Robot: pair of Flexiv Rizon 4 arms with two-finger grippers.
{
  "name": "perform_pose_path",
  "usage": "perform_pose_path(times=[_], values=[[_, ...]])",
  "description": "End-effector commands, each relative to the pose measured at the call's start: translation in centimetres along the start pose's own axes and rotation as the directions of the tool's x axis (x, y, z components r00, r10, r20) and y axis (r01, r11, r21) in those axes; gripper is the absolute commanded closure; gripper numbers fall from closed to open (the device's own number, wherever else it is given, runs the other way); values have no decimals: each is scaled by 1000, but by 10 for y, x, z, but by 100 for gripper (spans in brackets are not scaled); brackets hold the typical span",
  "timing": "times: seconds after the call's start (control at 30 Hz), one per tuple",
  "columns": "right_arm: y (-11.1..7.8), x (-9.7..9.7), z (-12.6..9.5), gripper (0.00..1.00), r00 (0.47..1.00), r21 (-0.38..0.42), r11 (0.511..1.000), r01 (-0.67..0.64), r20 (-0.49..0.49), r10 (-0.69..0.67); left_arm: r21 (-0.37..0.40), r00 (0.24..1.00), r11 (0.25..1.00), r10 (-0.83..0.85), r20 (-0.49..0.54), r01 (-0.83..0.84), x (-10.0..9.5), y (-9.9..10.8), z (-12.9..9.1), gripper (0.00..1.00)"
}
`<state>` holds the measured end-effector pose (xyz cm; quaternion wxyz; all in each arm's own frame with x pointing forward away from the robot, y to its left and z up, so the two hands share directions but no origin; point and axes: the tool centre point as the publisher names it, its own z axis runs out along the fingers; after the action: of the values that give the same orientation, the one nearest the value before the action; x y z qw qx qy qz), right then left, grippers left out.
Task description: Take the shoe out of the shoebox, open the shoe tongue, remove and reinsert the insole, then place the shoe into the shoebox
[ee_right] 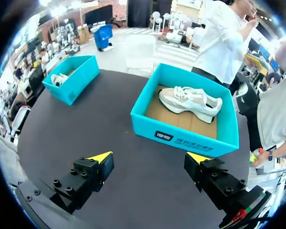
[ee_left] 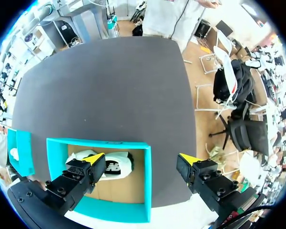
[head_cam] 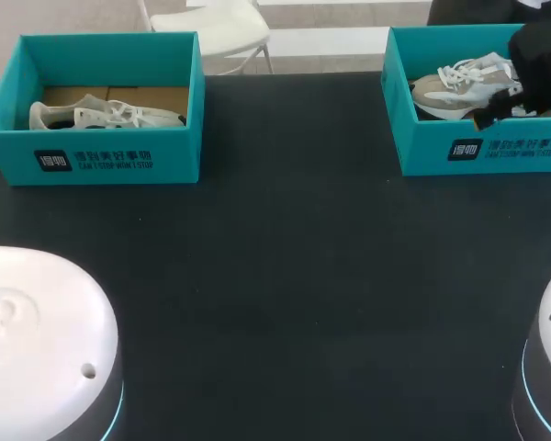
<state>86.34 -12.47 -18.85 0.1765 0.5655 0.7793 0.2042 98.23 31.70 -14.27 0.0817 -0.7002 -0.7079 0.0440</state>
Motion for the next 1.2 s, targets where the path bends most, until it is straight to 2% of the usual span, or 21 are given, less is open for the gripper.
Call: perform_pose_path(times=[0.03, 0.27, 0.4, 1.07, 1.2], values=[[18, -12, 7, 0, 997, 11, 998, -59, 48, 58, 0, 1000, 1000, 1, -2, -1, 1, -1, 0, 0], [47, -46, 24, 0, 982, -26, 987, -160, 102, 162, 0, 1000, 1000, 1, -2, -1, 1, -1, 0, 0], [65, -71, 36, 0, 969, -103, 973, -209, 115, 220, 0, 1000, 1000, 1, -2, -1, 1, -1, 0, 0], [65, -71, 36, 0, 969, -103, 973, -209, 115, 220, 0, 1000, 1000, 1, -2, -1, 1, -1, 0, 0], [80, -95, 57, 0, 946, -60, 958, -280, 151, 286, 0, 1000, 1000, 1, -2, -1, 1, -1, 0, 0]])
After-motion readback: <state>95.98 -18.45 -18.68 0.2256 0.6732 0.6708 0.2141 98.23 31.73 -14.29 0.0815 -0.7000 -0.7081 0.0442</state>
